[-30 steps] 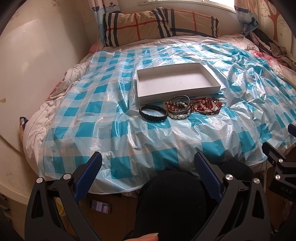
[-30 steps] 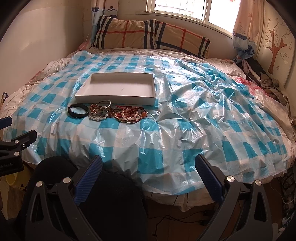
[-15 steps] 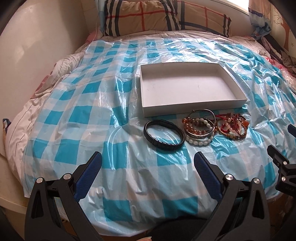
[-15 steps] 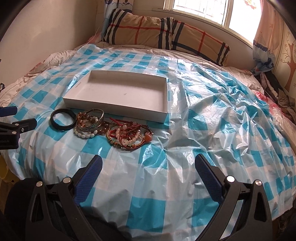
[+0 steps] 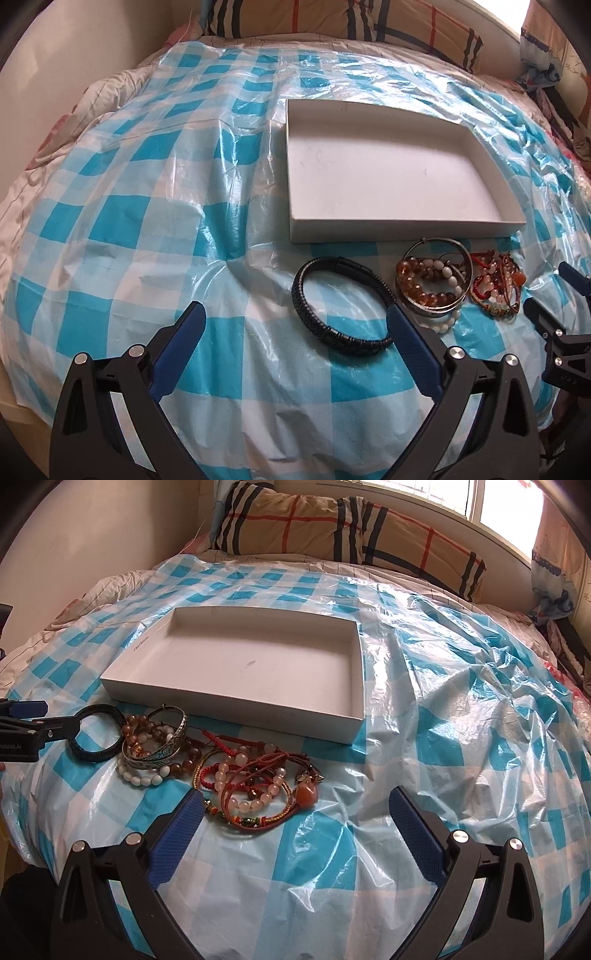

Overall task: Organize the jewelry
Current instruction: 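Grasp the black leather bracelet with the left tool while the right tool grasps a red-string orange-bead bracelet, then carry both bracelets into the white box and open both tools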

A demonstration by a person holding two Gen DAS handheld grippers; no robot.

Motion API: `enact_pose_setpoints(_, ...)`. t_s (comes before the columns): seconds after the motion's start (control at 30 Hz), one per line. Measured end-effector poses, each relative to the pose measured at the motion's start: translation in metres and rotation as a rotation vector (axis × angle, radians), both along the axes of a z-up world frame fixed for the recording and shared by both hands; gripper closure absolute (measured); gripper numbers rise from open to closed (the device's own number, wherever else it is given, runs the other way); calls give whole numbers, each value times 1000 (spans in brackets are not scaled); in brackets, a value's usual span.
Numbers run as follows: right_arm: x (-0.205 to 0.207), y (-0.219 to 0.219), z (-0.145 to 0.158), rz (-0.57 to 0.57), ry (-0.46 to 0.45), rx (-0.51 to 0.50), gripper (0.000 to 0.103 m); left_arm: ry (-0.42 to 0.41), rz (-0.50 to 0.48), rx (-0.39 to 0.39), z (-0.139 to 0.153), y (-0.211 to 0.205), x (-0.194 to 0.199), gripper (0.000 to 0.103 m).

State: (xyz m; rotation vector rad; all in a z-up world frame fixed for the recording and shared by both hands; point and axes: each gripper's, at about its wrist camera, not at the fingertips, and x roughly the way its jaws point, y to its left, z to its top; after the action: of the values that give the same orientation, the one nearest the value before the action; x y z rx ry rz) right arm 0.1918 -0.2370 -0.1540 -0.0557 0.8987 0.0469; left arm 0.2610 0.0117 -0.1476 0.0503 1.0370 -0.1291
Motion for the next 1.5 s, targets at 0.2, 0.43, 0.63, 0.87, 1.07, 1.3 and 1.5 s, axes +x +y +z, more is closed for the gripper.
enact_pose_setpoints(0.2, 14, -2, -8, 30, 14, 54, 7, 0, -42, 42, -12, -11, 9, 8)
enact_pose_setpoints(0.43, 26, -6, -20, 60, 38, 142, 12, -2, -104, 111, -33, -23, 14, 16)
enact_pose_setpoints(0.63, 26, -10, -27, 73, 76, 213, 77, -25, -99, 101, -30, -20, 4, 66)
enact_pose_setpoints(0.87, 2, -21, -4, 53, 8, 240, 98, -46, -131, 27, -5, -7, -15, 93)
enact_pose_setpoints(1.07, -18, -26, 16, 32, -34, 269, 98, -77, -150, -12, 18, -7, -35, 93)
enact_pose_setpoints(1.3, -37, -28, 44, 21, -97, 310, 98, -138, -180, -38, 50, -19, -49, 93)
enact_pose_setpoints(1.5, -36, -30, 63, 24, -157, 331, 98, -175, -204, -51, 65, -34, -49, 93)
